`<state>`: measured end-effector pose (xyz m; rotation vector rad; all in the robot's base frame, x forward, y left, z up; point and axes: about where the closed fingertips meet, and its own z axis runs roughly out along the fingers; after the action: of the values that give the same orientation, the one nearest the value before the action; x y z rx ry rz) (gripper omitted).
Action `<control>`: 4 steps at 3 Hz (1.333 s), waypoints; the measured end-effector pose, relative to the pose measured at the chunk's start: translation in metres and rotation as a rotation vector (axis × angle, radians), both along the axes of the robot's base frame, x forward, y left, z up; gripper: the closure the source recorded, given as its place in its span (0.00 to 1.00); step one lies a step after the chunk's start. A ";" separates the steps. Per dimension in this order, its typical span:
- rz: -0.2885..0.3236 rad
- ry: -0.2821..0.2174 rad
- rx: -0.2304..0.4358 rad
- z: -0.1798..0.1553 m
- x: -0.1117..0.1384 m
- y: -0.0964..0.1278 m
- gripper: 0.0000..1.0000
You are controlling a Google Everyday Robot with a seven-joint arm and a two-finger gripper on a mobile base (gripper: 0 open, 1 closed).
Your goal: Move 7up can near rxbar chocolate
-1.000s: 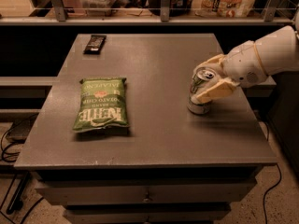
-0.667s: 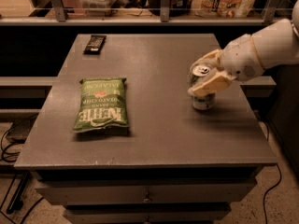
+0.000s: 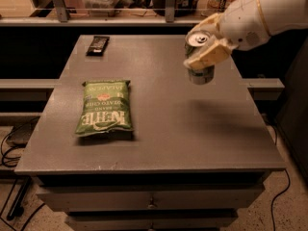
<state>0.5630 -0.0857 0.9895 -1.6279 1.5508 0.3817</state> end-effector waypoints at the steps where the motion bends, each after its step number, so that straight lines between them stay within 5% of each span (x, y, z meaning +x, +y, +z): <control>1: 0.001 -0.013 0.003 0.007 0.001 0.001 1.00; 2: 0.022 -0.032 0.061 0.010 0.011 0.020 1.00; 4: -0.003 -0.062 0.219 0.027 0.081 0.077 1.00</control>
Offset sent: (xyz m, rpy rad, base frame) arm 0.0278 0.0486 0.0180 0.1632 -0.0661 0.0494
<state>0.6438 -0.0082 1.0160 -1.4538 1.4127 0.4775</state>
